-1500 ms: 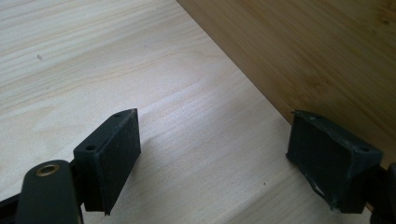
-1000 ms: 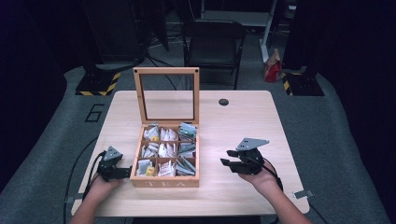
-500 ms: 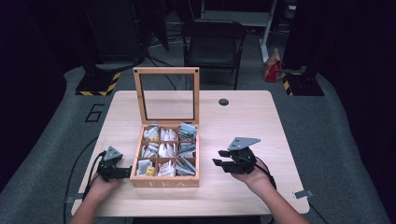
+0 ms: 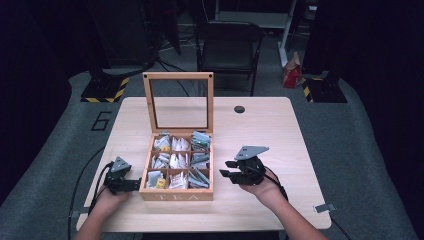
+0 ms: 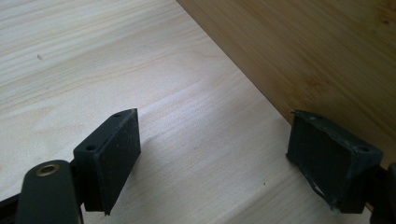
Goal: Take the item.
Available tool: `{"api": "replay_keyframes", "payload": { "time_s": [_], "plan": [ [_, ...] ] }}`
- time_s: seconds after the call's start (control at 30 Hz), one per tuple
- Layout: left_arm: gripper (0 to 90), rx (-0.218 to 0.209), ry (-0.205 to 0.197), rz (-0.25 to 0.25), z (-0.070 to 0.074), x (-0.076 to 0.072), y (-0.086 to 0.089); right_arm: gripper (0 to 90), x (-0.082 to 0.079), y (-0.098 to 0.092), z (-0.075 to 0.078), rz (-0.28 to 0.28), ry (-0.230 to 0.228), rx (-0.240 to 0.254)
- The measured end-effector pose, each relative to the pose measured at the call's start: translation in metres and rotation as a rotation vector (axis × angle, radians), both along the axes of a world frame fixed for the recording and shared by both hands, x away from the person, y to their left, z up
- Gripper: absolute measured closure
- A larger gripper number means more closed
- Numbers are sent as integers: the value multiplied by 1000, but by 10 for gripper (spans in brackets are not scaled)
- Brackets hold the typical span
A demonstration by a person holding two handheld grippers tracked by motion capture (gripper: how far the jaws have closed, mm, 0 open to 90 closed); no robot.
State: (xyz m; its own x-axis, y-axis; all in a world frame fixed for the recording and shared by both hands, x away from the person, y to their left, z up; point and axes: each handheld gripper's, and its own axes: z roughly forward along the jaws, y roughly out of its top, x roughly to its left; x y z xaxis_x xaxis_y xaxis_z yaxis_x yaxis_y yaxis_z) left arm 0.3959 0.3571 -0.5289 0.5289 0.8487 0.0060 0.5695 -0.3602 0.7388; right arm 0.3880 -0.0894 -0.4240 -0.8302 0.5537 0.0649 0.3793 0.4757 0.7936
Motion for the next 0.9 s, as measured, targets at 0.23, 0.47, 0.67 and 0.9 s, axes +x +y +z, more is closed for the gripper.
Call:
{"api": "replay_keyframes", "payload": {
  "time_s": [0.23,0.47,0.67,0.9],
  "plan": [
    [167,-1,-1,1,0,0,0,594,1,10,0,18,9,12],
    [167,-10,-2,6,0,0,-1,603,2,18,-1,38,13,14],
    [167,-14,-1,9,-1,0,-1,612,2,26,-1,49,20,17],
    [167,-13,-2,8,-1,0,-1,618,3,33,-1,65,22,18]
  ]
}}
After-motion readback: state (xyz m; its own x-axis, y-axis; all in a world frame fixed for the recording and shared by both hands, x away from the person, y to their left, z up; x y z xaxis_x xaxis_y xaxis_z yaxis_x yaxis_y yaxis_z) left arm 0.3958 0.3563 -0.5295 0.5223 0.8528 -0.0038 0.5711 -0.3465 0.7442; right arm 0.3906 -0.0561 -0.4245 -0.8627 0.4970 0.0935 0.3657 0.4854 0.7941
